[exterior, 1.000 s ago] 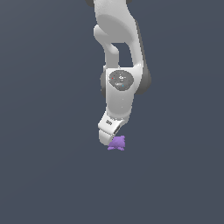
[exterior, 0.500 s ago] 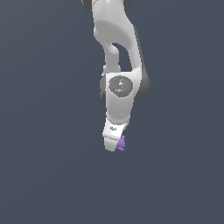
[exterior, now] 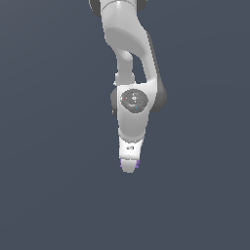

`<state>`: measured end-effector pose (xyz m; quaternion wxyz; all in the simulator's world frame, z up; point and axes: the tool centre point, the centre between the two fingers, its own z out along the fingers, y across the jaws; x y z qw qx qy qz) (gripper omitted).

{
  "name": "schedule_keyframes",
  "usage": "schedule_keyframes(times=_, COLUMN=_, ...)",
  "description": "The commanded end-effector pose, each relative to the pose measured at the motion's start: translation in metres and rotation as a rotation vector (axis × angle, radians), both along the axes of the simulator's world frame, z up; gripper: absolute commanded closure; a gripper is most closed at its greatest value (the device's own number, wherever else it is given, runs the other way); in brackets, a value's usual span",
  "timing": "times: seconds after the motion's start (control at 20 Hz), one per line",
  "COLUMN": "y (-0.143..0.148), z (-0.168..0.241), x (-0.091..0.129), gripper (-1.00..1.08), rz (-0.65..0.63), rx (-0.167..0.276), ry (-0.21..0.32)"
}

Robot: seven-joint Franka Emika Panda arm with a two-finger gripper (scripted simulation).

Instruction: Pick up the object and move it to a goal position.

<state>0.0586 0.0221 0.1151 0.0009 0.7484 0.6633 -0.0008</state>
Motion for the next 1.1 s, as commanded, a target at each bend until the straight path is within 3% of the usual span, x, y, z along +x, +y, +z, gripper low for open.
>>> schedule_keyframes(times=0.0, y=0.0, z=-0.001, x=0.001, gripper=-0.92, rz=0.032, rx=0.001, ry=0.0)
schedule_keyframes(times=0.55, y=0.0, z=-0.007, x=0.002, gripper=-0.92, rz=0.061, rx=0.002, ry=0.0)
schedule_keyframes(times=1.05, y=0.0, z=-0.051, x=0.001, gripper=-0.92, rz=0.066, rx=0.002, ry=0.0)
